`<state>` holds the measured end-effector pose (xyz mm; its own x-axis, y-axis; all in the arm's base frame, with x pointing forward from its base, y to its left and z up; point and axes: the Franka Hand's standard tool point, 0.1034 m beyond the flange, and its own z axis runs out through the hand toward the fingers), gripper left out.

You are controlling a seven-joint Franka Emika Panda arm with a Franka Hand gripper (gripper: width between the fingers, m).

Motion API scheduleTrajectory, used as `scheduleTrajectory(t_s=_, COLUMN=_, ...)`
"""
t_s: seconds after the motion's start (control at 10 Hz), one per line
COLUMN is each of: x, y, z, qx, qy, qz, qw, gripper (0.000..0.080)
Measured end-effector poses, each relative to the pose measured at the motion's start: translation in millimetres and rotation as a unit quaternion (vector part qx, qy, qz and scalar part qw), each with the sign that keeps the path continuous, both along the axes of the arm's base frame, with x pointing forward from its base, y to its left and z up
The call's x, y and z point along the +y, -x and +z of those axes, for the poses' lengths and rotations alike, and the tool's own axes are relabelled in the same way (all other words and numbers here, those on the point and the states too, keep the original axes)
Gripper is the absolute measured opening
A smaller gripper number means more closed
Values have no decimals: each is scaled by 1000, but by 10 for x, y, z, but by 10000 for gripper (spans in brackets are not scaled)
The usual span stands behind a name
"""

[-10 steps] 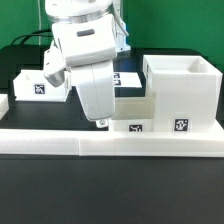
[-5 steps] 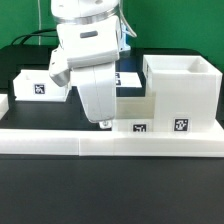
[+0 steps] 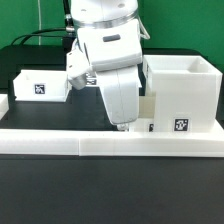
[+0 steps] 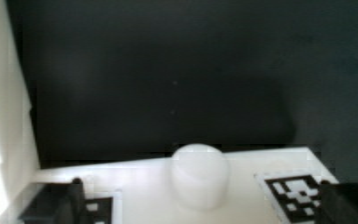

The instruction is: Assemble drawer

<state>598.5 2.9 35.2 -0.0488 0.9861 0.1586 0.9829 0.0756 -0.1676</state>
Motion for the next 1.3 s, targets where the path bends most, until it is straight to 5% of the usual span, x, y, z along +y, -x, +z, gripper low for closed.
scheduleTrajectory(t_s=0.9, x=13, y=-13, z=-4, qx=0, qy=34, qz=-2, qw=999, gripper=649)
scheduleTrajectory(t_s=1.3, x=-7, y=-19, z=-7, qx=-3, qy=33, qz=3, qw=999, gripper=649)
